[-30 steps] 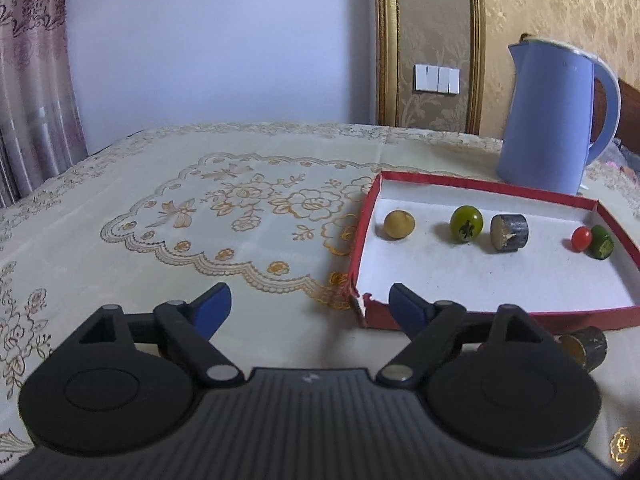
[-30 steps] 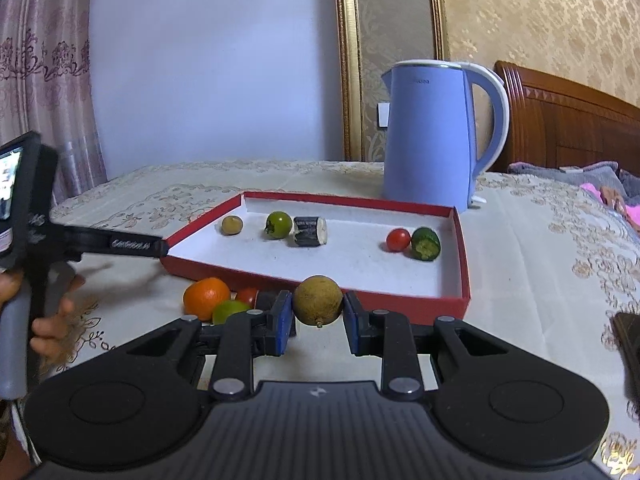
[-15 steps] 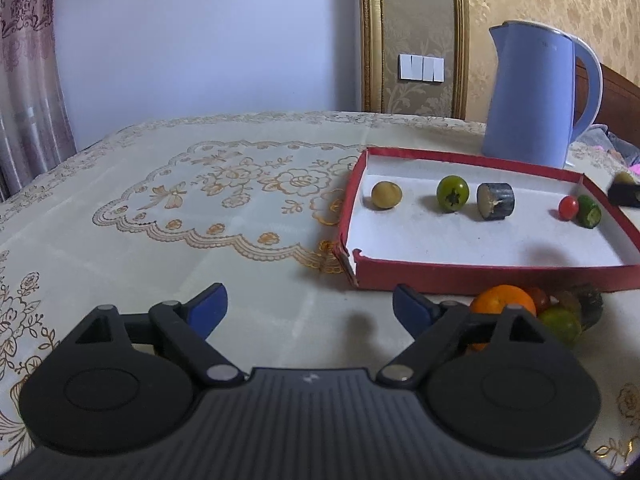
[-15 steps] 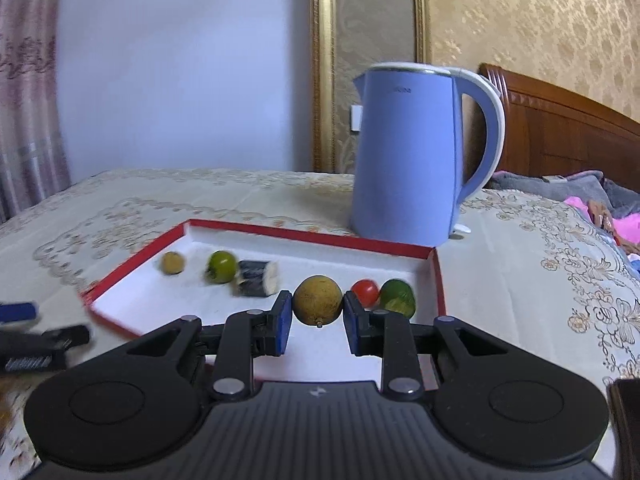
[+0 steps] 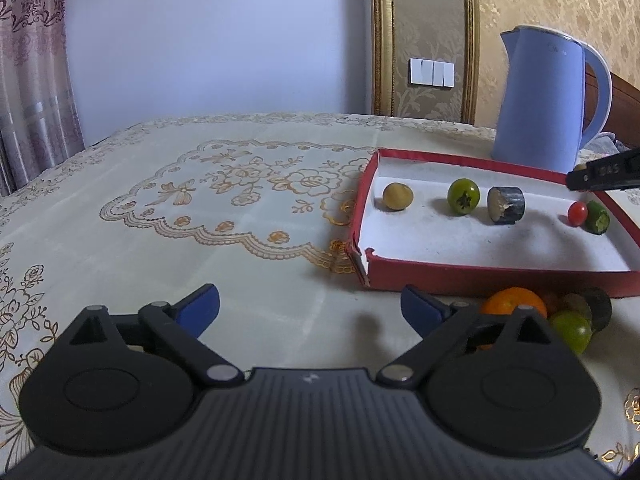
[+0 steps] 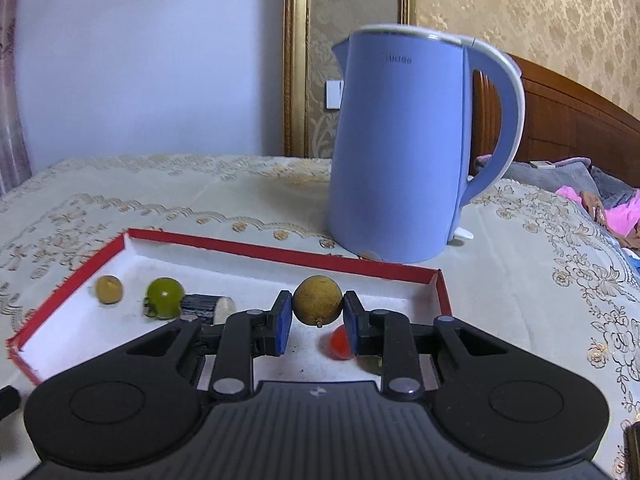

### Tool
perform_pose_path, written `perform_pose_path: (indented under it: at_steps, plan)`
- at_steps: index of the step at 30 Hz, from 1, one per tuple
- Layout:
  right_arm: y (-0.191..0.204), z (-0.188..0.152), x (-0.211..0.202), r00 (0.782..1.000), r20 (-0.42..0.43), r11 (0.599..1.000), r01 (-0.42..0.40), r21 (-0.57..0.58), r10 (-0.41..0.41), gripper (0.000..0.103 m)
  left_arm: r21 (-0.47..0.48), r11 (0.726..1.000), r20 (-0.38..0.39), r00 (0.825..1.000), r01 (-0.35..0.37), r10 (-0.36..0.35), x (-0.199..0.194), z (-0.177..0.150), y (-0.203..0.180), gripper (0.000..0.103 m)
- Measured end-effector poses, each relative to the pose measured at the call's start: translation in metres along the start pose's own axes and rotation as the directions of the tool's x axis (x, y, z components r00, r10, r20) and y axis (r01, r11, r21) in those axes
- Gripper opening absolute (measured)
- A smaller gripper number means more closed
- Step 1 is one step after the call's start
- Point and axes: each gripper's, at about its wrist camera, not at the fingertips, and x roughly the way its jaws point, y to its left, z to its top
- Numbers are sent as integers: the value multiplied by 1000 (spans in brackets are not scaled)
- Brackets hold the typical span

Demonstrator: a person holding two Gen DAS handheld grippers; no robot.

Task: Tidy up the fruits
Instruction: 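Carry the brown round fruit over the tray and open the right gripper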

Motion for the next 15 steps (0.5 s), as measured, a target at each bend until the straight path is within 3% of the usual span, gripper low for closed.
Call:
perform_pose_path:
  at_steps: [9, 15]
  plan:
    - [5, 1, 9, 1000, -3, 1000, 25, 6, -25, 27, 8, 1000, 11, 1000, -5, 5, -1, 0, -1, 103]
    - [5, 1, 7, 999, -17, 999, 46, -3, -47, 36, -5, 1000, 8, 1000, 1, -1, 0, 0, 2, 103]
